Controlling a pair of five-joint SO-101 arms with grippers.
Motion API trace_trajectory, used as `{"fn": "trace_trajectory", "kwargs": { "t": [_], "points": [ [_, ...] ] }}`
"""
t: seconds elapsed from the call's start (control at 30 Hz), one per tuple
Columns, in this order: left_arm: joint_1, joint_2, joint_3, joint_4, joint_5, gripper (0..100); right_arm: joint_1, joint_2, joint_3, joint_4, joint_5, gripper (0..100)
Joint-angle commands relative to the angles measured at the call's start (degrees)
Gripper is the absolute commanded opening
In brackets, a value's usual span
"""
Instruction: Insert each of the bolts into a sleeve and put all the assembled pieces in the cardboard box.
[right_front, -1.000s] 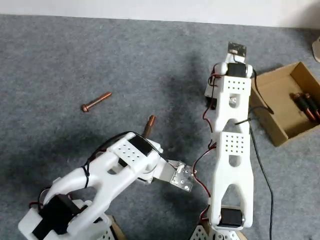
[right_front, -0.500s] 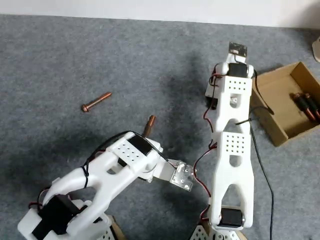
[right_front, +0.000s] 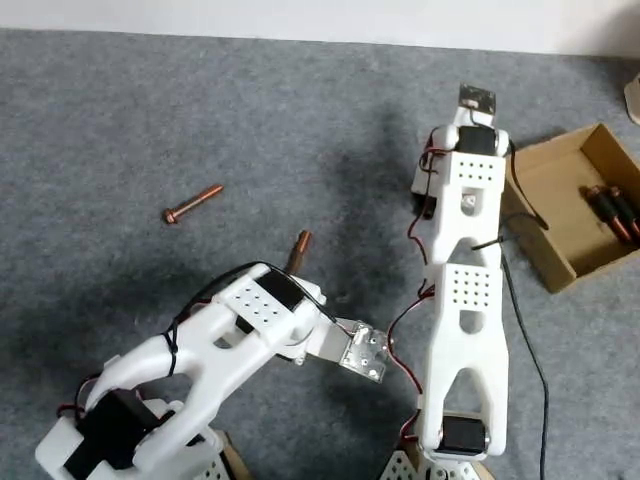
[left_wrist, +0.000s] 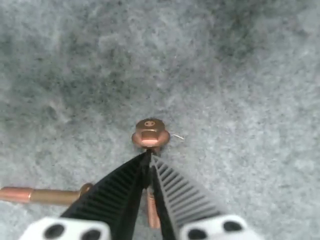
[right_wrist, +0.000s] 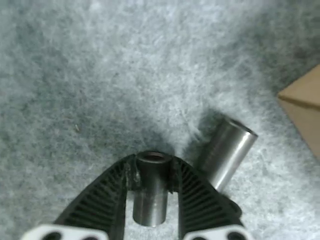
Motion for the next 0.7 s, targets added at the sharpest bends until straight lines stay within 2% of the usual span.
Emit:
{"fn": "trace_trajectory", "kwargs": {
  "t": [0.0,0.1,0.27,0.67],
  "points": [
    [-0.4,0.0,-0.6,0.2,-0.5,1,2.9,-0.7,-6.6,-2.1,0.5,0.5],
    [-0.4,0.0,-0.6,0.4,-0.5,2,3.4,-0.7,-6.5,-2.3,0.5,0.5],
    [-0.5,0.0,-0.7,0.2,2.5,9,3.4,-0.7,-6.5,-2.3,0.5,0.5],
    [-0.8,-0.1,-0.7,0.2,2.5,9,3.6,-0.7,-6.5,-2.3,0.5,0.5]
  ]
}}
